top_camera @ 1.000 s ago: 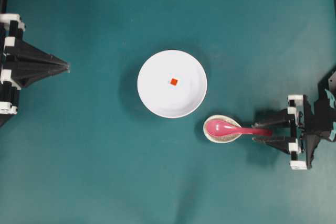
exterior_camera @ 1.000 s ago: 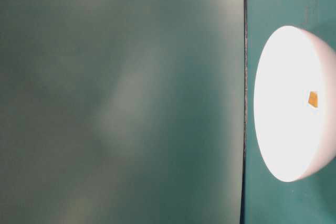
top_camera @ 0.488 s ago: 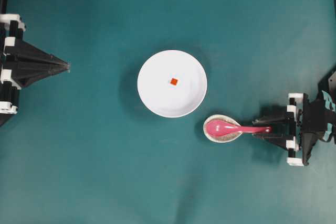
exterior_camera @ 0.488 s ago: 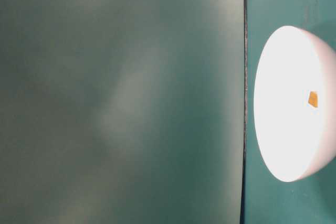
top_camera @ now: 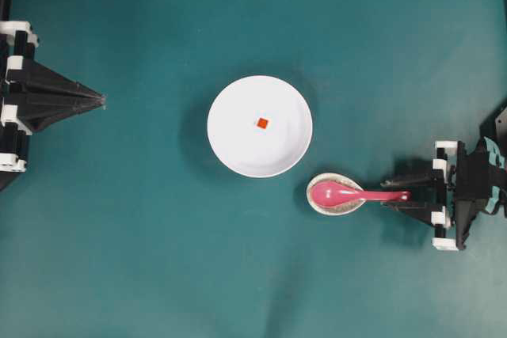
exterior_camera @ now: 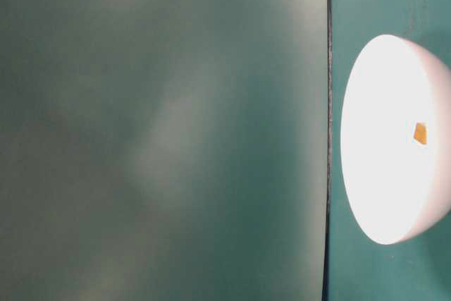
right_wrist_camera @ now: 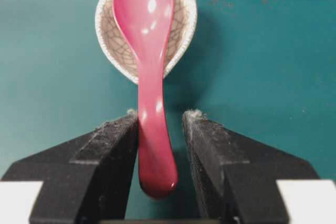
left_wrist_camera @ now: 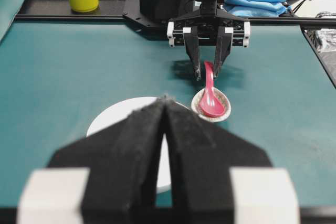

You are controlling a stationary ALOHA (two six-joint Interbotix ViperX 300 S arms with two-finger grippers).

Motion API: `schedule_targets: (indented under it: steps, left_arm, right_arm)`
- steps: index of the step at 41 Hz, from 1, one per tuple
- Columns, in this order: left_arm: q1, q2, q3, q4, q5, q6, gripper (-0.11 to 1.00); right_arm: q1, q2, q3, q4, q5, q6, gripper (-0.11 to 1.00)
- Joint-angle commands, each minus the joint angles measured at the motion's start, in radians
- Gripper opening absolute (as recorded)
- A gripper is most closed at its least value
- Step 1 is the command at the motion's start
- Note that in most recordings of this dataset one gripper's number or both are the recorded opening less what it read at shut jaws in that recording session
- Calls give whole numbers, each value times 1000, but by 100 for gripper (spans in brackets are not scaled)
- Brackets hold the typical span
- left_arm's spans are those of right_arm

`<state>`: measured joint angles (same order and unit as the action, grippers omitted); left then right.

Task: Grip the spoon and scoop the red block from the bowl with right arm.
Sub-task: 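Close the right gripper on the pink spoon handle end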

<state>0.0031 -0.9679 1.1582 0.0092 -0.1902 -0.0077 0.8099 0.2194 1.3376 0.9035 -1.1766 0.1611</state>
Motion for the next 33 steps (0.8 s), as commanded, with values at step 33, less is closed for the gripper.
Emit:
schedule_targets:
  steps: [33]
  left_arm:
    - [-2,8,-23,3,-5,0,1]
  right_arm:
    - [6,-8,-5,-8,12,0,23]
